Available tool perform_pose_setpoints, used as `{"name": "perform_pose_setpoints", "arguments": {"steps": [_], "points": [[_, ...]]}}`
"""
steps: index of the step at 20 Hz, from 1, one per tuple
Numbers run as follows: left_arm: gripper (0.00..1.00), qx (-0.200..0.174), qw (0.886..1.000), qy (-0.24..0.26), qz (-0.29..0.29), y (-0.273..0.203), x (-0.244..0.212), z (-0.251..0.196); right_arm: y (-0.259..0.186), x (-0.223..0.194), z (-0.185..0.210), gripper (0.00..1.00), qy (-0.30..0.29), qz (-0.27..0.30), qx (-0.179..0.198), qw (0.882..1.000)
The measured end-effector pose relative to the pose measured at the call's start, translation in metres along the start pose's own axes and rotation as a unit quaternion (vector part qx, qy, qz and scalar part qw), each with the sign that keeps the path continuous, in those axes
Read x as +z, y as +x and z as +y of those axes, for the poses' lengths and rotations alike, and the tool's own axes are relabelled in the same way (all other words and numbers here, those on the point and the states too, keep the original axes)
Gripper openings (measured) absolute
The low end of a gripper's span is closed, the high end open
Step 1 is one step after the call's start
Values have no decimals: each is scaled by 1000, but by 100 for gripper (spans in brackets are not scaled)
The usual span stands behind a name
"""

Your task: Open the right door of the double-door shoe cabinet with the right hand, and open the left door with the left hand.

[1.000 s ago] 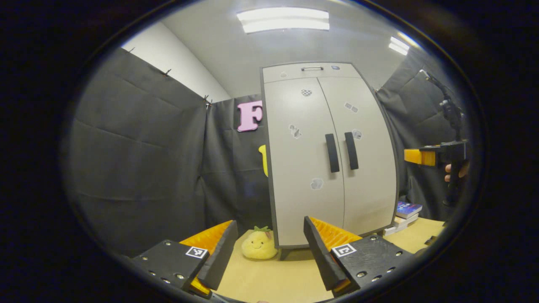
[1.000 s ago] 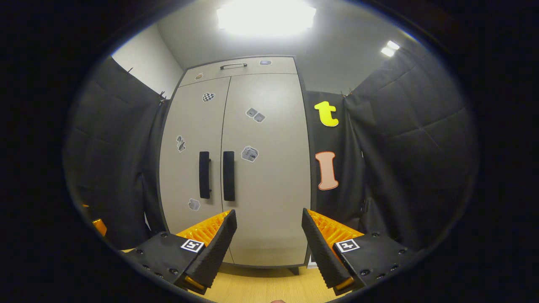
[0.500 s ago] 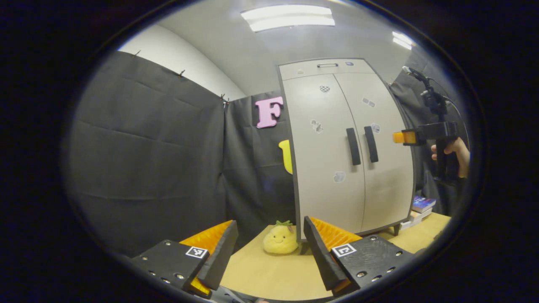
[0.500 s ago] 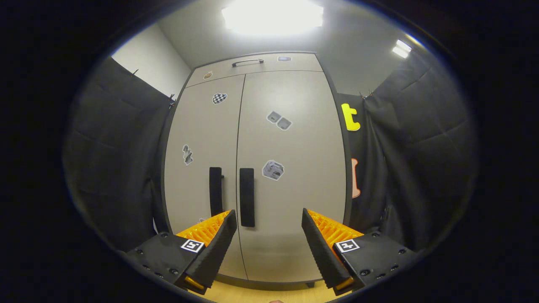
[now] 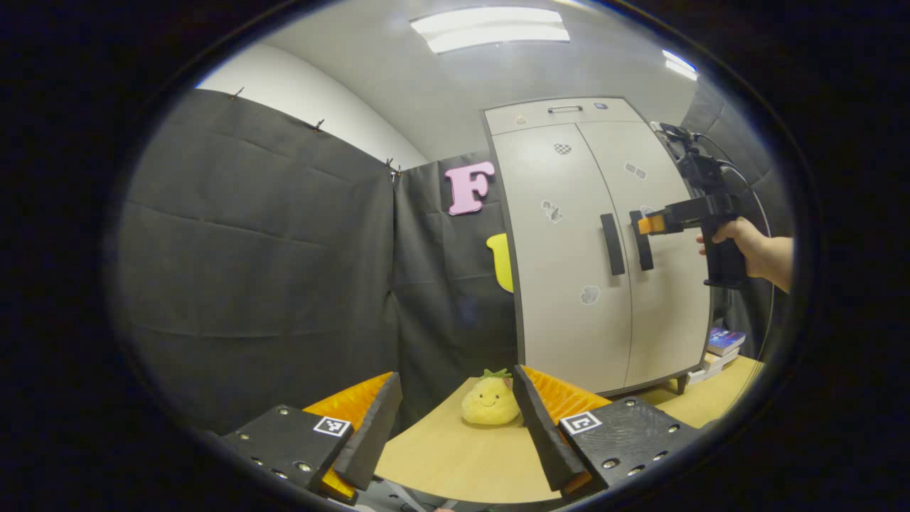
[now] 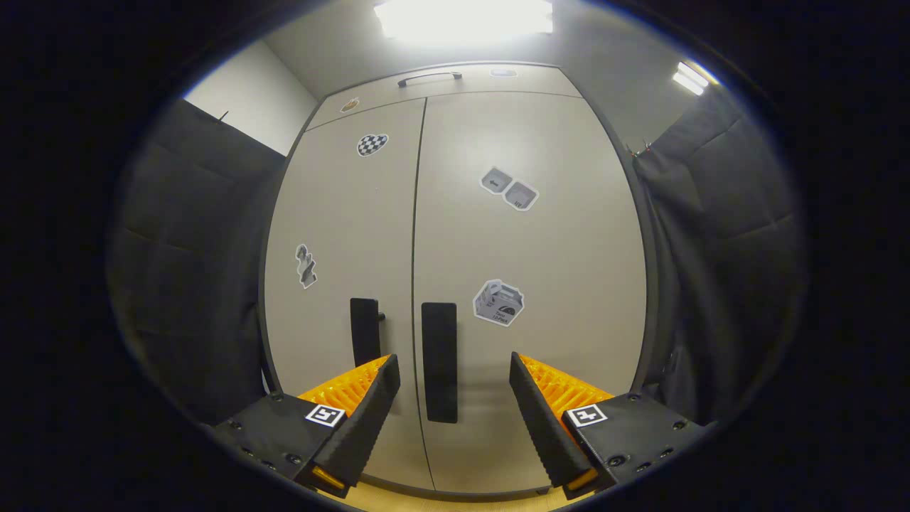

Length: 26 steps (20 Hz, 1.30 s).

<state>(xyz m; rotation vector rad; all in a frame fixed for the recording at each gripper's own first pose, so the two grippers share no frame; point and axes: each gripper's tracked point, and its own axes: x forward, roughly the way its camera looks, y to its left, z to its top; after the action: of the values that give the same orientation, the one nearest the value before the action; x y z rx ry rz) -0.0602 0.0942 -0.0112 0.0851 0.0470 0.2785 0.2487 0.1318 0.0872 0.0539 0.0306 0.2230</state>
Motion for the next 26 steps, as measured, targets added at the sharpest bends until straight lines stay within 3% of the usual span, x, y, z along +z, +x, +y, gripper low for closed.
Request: {"name": "perform_pose_setpoints", "arguments": {"steps": [7,11,13,15,17,18,19,20,22,26], "points": [[90,9,1000,1,8,-3,-4,4,39,-29,14,94,-20,52,-5,998],[90,19,1000,0,10,-6,-7,12,47,-35,16,62,0,66,-16,998],[92,21,1000,-2,12,-11,-9,18,49,-34,9,61,9,70,-36,997],[92,21,1000,-4,12,-11,-9,18,50,-34,11,33,20,79,-39,996],[92,22,1000,-3,13,-12,-8,18,49,-34,11,36,30,85,-38,995],[92,22,1000,-4,12,-12,-8,19,50,-35,11,28,36,89,-34,995],[92,21,1000,-6,12,-12,-7,20,48,-34,12,28,44,87,-30,995],[90,20,1000,-8,11,-12,-7,20,50,-37,10,14,42,90,-27,995],[92,16,1000,-13,11,-12,-8,19,45,-36,12,7,33,93,-18,995],[92,4,1000,-22,11,-10,-7,15,32,-34,13,11,33,98,-5,995]]}}
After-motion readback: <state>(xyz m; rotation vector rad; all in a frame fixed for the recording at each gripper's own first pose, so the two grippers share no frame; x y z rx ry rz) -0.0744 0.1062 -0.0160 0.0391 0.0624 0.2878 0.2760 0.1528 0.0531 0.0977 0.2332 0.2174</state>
